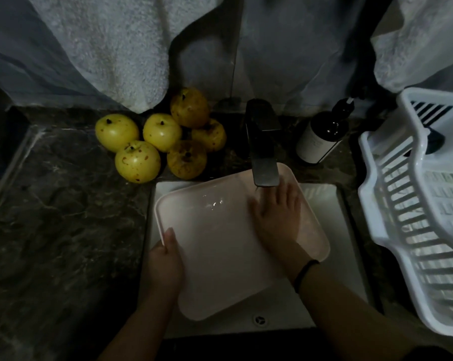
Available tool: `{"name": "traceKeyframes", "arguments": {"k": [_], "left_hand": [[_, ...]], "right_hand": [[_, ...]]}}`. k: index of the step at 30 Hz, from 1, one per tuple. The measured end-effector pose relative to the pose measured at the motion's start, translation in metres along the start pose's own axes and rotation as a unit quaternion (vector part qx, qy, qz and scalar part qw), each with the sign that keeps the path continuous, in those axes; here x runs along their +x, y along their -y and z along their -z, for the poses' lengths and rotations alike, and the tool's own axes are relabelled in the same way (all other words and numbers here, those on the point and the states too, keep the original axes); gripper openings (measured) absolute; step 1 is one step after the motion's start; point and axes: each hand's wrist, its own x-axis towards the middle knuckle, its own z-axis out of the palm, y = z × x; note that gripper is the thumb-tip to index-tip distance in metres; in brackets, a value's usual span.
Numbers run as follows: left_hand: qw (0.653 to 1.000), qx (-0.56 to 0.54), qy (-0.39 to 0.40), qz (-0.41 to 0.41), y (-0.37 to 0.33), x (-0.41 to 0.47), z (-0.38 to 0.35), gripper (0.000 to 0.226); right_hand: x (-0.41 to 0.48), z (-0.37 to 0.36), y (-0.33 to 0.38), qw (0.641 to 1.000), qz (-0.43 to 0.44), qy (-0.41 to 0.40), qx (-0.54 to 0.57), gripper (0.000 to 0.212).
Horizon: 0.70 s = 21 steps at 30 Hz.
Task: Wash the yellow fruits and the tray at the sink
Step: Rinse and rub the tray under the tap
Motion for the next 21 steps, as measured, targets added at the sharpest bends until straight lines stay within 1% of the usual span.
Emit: {"name": "traceKeyframes", "arguments": {"k": [1, 3, 4, 5, 7, 8, 10, 11, 12, 13, 14, 15, 16, 18, 21], "left_hand": [[1.000, -0.004, -0.002, 0.000, -0.001, -0.001, -0.001, 0.057], [1.000, -0.004, -0.008, -0.006, -0.001, -0.002, -0.002, 0.057], [1.000, 0.000, -0.011, -0.008, -0.002, 0.000, -0.002, 0.057], [1.000, 0.002, -0.010, -0.010, -0.003, 0.001, -0.001, 0.057], [1.000, 0.003, -0.001, -0.016, -0.001, 0.006, -0.002, 0.059], [1.000, 0.000, 0.002, -0.015, -0.001, 0.008, -0.002, 0.060], [1.000, -0.010, 0.008, -0.006, 0.001, 0.011, -0.002, 0.059], [1.000, -0.016, 0.011, -0.004, 0.002, 0.011, -0.002, 0.059], [1.000, -0.019, 0.014, -0.005, 0.001, 0.011, -0.001, 0.059], [1.000, -0.017, 0.018, -0.007, 0.000, 0.010, -0.001, 0.060], [1.000, -0.010, 0.019, -0.010, -0.002, 0.010, -0.001, 0.060], [1.000, -0.006, 0.020, -0.008, -0.003, 0.010, -0.001, 0.060], [1.000, -0.009, 0.022, -0.001, -0.003, 0.011, -0.001, 0.059], [0.999, -0.018, 0.025, 0.009, -0.001, 0.013, -0.002, 0.059], [1.000, -0.010, 0.018, 0.005, 0.000, 0.010, -0.005, 0.056]], "right_hand": [[-0.001, -0.003, 0.012, 1.000, 0.015, -0.002, -0.003, 0.075], [-0.014, -0.013, 0.039, 0.994, 0.112, -0.004, -0.015, 0.075], [-0.022, -0.020, 0.050, 0.986, 0.165, -0.011, -0.025, 0.072], [-0.029, -0.024, 0.057, 0.979, 0.200, -0.020, -0.033, 0.068], [-0.041, -0.028, 0.063, 0.967, 0.252, -0.013, -0.043, 0.063], [-0.045, -0.028, 0.061, 0.951, 0.304, 0.009, -0.057, 0.062], [-0.046, -0.028, 0.047, 0.885, 0.452, 0.027, -0.104, 0.061], [-0.043, -0.025, 0.039, 0.865, 0.486, 0.036, -0.118, 0.062], [-0.038, -0.020, 0.031, 0.873, 0.473, 0.038, -0.117, 0.062], [-0.031, -0.014, 0.022, 0.901, 0.421, 0.029, -0.101, 0.063], [-0.023, -0.009, 0.012, 0.934, 0.348, 0.020, -0.084, 0.065], [-0.013, -0.004, 0.001, 0.959, 0.272, 0.013, -0.078, 0.066], [-0.004, 0.001, -0.009, 0.975, 0.207, 0.008, -0.081, 0.068], [0.010, 0.008, -0.017, 0.990, 0.124, -0.015, -0.069, 0.068], [0.016, 0.006, 0.007, 0.999, 0.046, -0.018, -0.016, 0.067]]}}
